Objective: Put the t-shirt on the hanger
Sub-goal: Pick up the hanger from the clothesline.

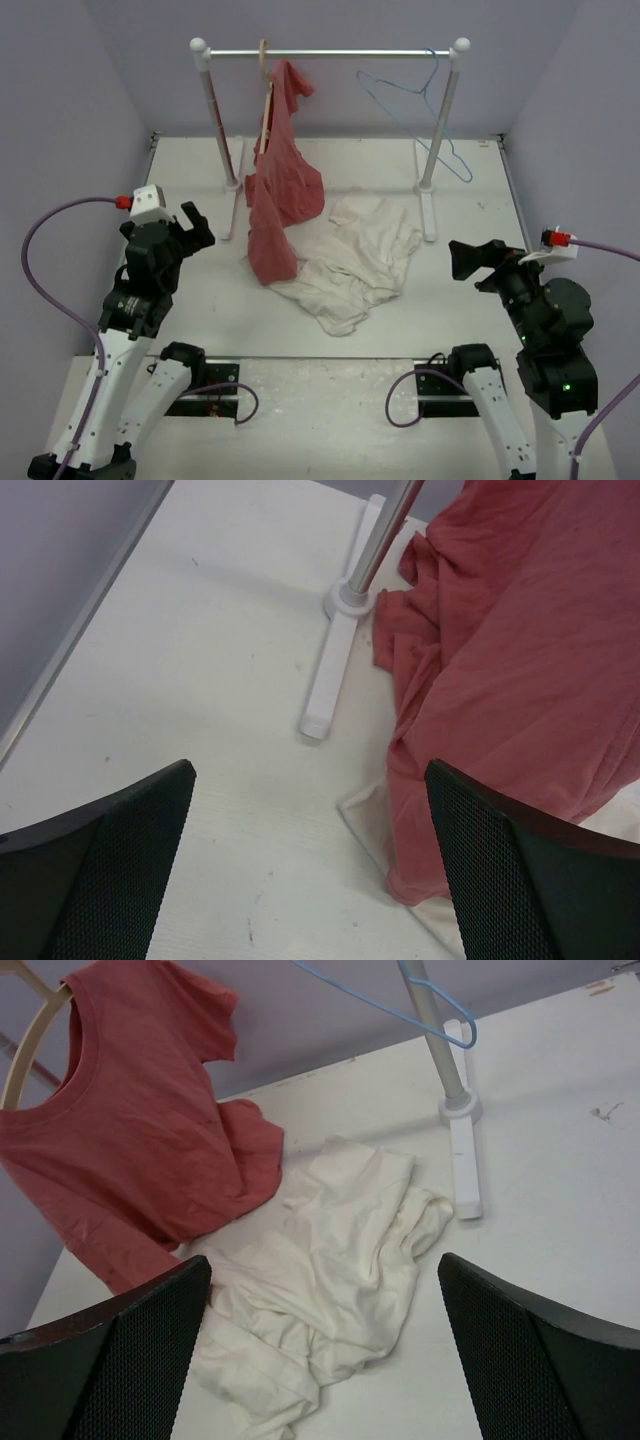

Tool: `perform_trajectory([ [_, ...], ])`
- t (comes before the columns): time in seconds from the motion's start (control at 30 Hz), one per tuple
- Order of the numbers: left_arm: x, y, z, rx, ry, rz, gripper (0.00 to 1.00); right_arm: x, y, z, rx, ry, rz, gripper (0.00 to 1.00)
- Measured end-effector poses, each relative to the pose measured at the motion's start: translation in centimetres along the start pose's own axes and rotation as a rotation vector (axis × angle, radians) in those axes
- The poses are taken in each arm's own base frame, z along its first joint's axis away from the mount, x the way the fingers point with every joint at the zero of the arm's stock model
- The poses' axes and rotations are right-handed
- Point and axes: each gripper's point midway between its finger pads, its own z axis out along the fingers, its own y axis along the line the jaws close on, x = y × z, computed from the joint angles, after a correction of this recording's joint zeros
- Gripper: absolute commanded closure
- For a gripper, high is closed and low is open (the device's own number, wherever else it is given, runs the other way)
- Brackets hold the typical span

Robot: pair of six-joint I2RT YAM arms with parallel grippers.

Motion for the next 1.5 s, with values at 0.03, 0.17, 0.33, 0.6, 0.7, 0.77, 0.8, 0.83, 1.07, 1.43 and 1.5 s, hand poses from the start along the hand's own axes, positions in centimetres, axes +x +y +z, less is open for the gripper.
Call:
perform_trajectory([
  [0.03, 0.0, 0.1, 0.0, -0.004, -0.001, 0.0, 0.0, -0.1, 0.0, 0.0, -0.003, -0.006, 0.0, 0.01],
  [0.17, 0.1, 0.4, 0.3, -0.03, 0.003, 0.006, 0.0, -0.3, 0.1, -0.3, -0.01, -0.023, -0.001, 0.01],
  [0.33, 0.3, 0.8, 0.5, -0.054, 0.011, 0.013, 0.0, -0.3, 0.2, -0.2, -0.02, -0.025, -0.013, 0.01],
  [0.6, 0.2, 1.0, 0.2, -0.06, 0.006, 0.01, 0.0, -0.5, 0.3, 3.5, -0.005, 0.039, -0.033, 0.01],
  [0.7, 0.3, 1.0, 0.3, -0.061, 0.01, 0.012, 0.0, -1.7, -0.5, 8.0, 0.081, 0.116, -0.079, 0.01],
  [0.77, 0.5, 0.9, 0.4, -0.057, 0.017, 0.013, 0.0, -3.0, -1.1, 11.2, 0.155, 0.155, -0.147, 0.01],
  [0.8, 0.5, 0.9, 0.5, -0.056, 0.019, 0.014, 0.0, -3.8, -1.2, 12.7, 0.175, 0.151, -0.181, 0.01],
  [0.83, 0.6, 0.9, 0.6, -0.056, 0.024, 0.015, 0.0, -4.2, -1.3, 13.9, 0.185, 0.141, -0.219, 0.01],
  [1.07, 0.9, 0.6, 0.7, -0.043, 0.038, 0.018, 0.0, -8.8, -0.7, 19.3, 0.176, 0.025, -0.479, 0.06],
  [1.43, 0.8, 0.1, 0.3, -0.008, 0.032, 0.01, 0.0, -6.2, -0.6, 31.0, 0.085, 0.143, -0.662, 0.36],
  [1.5, 0.7, 0.0, 0.3, 0.0, 0.031, 0.009, 0.0, -4.9, -1.1, 32.4, 0.082, 0.182, -0.683, 0.4],
])
